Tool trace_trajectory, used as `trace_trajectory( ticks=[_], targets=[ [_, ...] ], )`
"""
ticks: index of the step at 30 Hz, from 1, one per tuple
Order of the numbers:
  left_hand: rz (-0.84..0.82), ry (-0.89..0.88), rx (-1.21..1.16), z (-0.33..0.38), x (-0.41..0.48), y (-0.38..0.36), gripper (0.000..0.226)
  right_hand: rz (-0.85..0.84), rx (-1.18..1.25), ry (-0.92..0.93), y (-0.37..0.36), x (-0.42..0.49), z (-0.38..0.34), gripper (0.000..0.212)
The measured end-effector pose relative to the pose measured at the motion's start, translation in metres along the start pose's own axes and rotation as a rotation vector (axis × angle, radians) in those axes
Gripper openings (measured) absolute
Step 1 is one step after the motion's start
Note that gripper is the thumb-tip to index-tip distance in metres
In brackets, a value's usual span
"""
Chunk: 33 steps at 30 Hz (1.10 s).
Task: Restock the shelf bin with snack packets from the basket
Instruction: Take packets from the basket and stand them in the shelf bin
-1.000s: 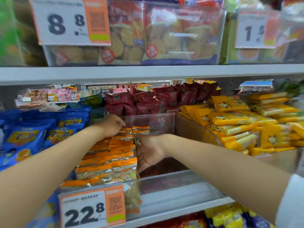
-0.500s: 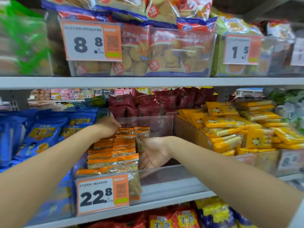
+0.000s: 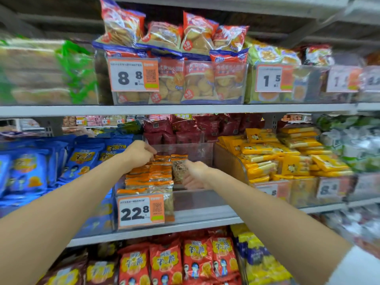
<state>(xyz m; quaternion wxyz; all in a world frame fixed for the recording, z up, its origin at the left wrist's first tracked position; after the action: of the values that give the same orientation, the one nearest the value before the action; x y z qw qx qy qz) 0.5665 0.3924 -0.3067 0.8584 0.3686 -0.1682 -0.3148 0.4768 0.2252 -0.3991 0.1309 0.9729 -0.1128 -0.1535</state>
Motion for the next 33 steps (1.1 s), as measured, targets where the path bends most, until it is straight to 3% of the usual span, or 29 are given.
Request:
trace_trajectory(
  ticks=[3, 5, 8, 11, 16, 19, 24, 31, 33],
  targets=[
    [0.006, -0.047, -0.029, 0.016, -0.017, -0.01, 0.014, 0.326, -0.159, 0.266, 0.034, -0.032, -0.015, 0.025],
    [0.029, -0.084, -0.034, 0.033, -0.03, -0.022, 0.009, 0.451, -0.253, 0.392, 0.044, -0.078, -0.019, 0.014],
    [0.054, -0.137, -0.036, 0.06, -0.05, -0.051, 0.024, 0.53, -0.3, 0.509, 0.05, -0.134, -0.007, 0.009],
    [-0.079, -0.197, -0.088, 0.085, -0.065, -0.107, 0.03, 0.543, -0.267, 0.514, 0.057, -0.164, 0.029, 0.007],
    [-0.38, -0.235, -0.067, 0.1, -0.09, -0.225, 0.028, 0.566, -0.266, 0.365, 0.073, -0.205, 0.125, 0.011],
    [-0.588, -0.168, -0.028, 0.087, -0.105, -0.305, 0.023, 0.565, -0.254, 0.253, 0.08, -0.228, 0.194, 0.012],
    [-0.799, -0.089, -0.098, 0.061, -0.139, -0.428, 0.025, 0.53, -0.204, 0.041, 0.078, -0.253, 0.322, 0.008],
    [-1.135, 0.112, -0.158, 0.007, -0.197, -0.592, 0.017, 0.36, -0.062, -0.343, 0.058, -0.29, 0.523, 0.015],
    [-1.188, 0.183, -0.184, -0.014, -0.211, -0.629, 0.014, 0.289, -0.06, -0.523, 0.046, -0.306, 0.582, 0.03]
  ],
)
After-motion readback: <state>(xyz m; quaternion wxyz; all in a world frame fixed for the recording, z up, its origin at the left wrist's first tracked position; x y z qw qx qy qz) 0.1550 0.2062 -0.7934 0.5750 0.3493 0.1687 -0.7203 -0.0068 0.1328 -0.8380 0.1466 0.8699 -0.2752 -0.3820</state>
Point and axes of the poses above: each hand's wrist, its own x-axis towards the middle knuckle, its own y-axis out of the back of the hand, z = x × y, the point moved 9 cm from there along x, towards the middle knuckle, and after that the axes turned 15 degrees about -z, right-handed, at the moved point
